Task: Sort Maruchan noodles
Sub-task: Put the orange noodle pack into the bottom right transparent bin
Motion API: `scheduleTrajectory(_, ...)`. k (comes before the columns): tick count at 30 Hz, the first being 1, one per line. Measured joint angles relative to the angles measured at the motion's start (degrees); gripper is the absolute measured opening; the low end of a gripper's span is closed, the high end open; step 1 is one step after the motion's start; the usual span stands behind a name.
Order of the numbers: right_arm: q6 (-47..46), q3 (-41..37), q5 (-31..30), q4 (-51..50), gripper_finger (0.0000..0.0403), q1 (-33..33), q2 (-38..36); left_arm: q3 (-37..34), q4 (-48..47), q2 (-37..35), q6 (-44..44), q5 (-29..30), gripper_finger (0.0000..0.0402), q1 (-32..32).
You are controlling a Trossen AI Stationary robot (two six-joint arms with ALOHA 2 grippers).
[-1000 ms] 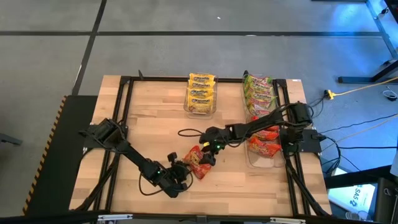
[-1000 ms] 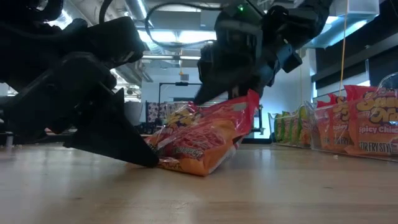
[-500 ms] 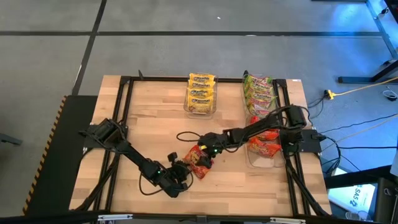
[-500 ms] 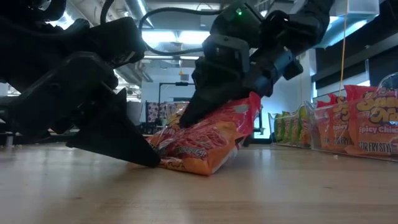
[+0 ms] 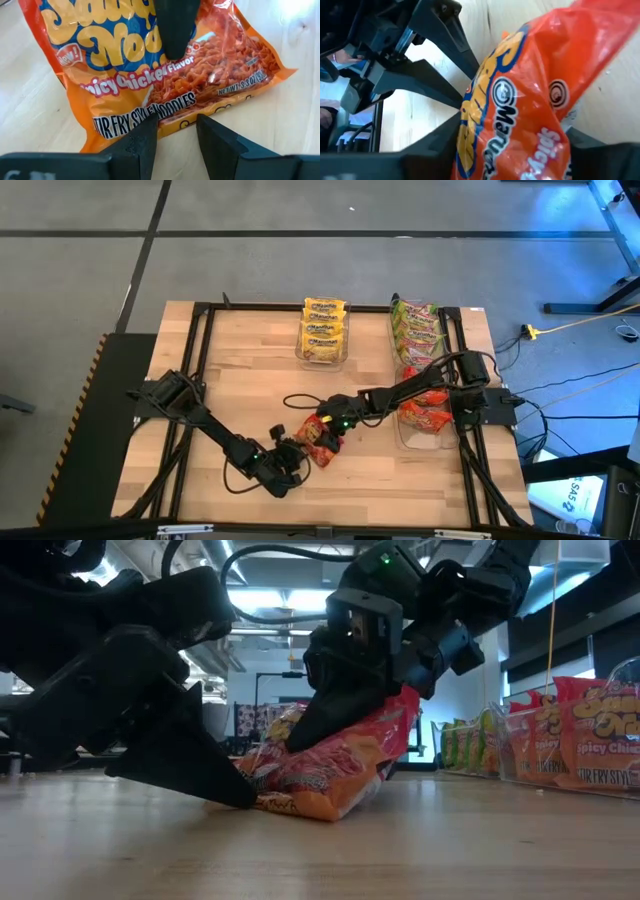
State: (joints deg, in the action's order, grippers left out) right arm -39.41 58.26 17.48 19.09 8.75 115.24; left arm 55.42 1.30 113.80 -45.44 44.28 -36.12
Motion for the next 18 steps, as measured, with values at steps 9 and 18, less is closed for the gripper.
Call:
scheduleTrajectory(9,8.79,-0.02,-1.37,-0.32,0.0110,-0.09,-1.57,-0.11,-2.34,-2.29,2.58,-0.98,0.0133,-1.68)
scheduleTrajectory(18,19.47,-0.07,-1.45,-19.42,0.0091,-0.06,-15.76,-0.03,-1.53,-4.29,5.58,2.75,0.0133,-4.46)
